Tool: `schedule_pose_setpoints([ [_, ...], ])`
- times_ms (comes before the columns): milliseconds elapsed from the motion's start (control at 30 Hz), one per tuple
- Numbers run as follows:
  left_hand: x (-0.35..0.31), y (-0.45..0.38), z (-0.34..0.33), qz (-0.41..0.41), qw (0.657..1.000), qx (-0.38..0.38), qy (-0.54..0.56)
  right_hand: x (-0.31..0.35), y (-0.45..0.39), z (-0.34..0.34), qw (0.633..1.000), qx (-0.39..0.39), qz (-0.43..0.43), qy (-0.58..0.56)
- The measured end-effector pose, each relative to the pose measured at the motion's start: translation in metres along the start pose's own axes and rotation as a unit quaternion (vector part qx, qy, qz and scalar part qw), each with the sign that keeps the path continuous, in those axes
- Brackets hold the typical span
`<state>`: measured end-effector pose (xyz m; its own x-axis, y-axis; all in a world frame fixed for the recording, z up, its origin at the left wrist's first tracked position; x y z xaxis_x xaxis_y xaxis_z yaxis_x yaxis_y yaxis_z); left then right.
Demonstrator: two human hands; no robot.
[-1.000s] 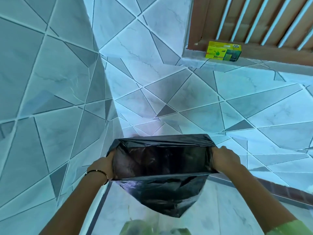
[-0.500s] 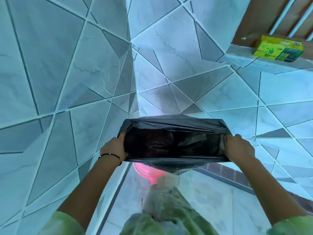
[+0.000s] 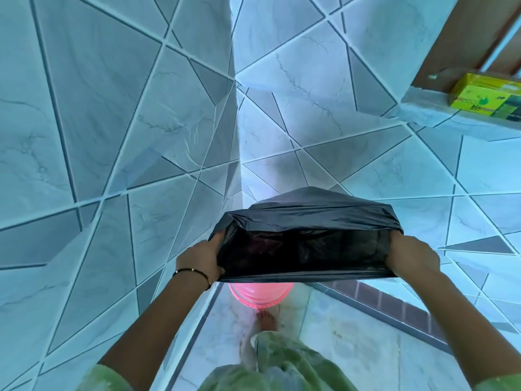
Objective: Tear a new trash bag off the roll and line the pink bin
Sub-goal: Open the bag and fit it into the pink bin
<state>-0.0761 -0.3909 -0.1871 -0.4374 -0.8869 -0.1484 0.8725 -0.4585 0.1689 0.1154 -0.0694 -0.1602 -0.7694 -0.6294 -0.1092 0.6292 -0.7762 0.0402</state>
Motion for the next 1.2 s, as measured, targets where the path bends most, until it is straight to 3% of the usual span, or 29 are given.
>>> schedule_pose_setpoints([
  [200,-0.016,-0.008,-0.020,-0.015,0.996,0.017,0.085,-0.018,-0.012,-0.009,0.999,0.034,-0.026,0.023],
  [367,-0.011,-0.018,-0.056,-0.034,0.990,0.090,0.106,-0.014,-0.024,-0.034,0.994,0.092,-0.028,0.052],
  [500,0.004,-0.042,-0.088,0.007,0.987,0.148,0.070,0.009,-0.044,-0.071,0.987,0.145,0.013,0.063],
  [800,0.039,-0.114,-0.148,0.118,0.977,0.179,0.020,0.085,-0.104,-0.153,0.972,0.207,0.088,0.068],
  [1200,0.065,-0.137,-0.200,0.234,0.957,0.164,0.052,0.142,-0.137,-0.238,0.965,0.242,0.099,0.015],
])
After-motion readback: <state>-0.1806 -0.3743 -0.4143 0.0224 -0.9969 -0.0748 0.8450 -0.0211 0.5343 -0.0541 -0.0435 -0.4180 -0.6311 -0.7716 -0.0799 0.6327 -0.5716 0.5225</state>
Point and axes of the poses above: each hand's wrist, its own y-axis away from the middle knuckle, its own z-axis out of the back of the hand, x = y × z, the point moved 1 cm from there along -y, towards the middle knuckle, and after that the axes turned 10 degrees about -x, right-handed, at the moved point
